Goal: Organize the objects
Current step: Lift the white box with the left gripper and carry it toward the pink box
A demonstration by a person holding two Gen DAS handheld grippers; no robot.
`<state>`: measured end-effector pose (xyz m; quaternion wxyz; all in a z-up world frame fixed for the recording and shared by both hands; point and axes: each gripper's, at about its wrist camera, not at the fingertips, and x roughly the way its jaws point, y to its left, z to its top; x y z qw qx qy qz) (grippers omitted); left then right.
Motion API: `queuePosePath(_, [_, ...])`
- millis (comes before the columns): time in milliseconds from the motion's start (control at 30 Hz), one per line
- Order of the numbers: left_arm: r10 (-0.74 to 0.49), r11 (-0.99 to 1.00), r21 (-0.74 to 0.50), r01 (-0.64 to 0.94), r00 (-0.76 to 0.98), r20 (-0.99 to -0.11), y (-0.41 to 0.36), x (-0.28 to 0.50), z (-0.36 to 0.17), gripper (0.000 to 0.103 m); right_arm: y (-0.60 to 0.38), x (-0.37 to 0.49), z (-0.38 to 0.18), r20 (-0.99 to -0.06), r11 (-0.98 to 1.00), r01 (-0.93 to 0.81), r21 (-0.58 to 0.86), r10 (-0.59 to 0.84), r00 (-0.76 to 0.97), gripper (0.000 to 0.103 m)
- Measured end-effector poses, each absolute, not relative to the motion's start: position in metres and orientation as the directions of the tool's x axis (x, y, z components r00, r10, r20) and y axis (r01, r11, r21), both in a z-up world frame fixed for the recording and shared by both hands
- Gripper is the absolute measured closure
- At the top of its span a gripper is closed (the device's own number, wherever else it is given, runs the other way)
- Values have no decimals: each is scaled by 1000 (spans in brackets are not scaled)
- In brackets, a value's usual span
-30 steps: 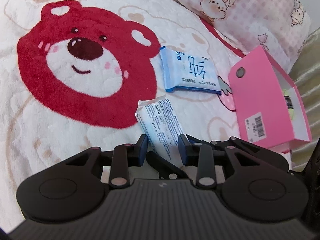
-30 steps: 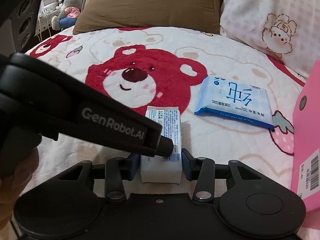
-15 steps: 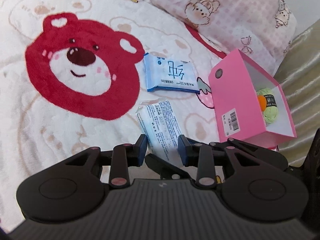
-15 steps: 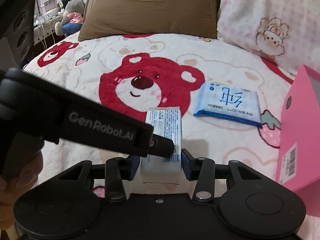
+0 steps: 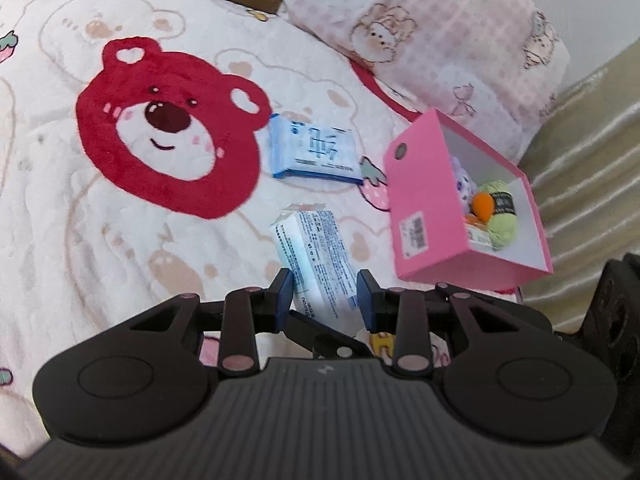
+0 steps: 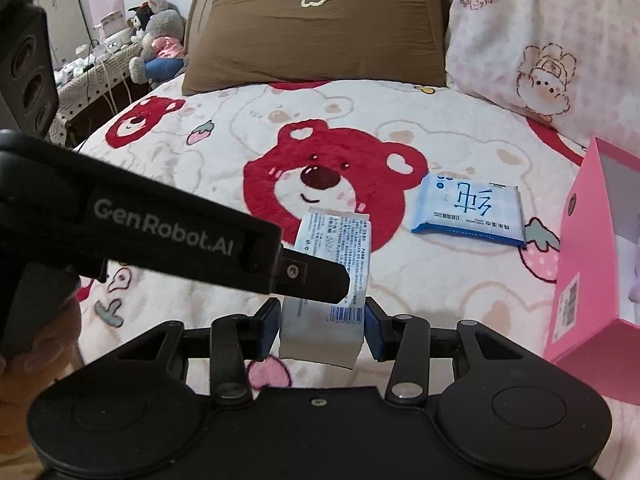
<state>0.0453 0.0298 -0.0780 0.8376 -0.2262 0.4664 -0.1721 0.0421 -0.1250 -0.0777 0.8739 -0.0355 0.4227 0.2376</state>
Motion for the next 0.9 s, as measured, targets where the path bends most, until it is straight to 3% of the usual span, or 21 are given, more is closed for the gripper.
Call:
queuePosePath(467, [-536,824,-546,151,517,-667,9,19,-23,71,-159,15,-10,-750,893,-408,191,401,526,54])
queuePosePath(900, [-536,836,-511,201,502,-679,-29,10,0,71,-184,2,8,-756,899,-412,148,371,539,54])
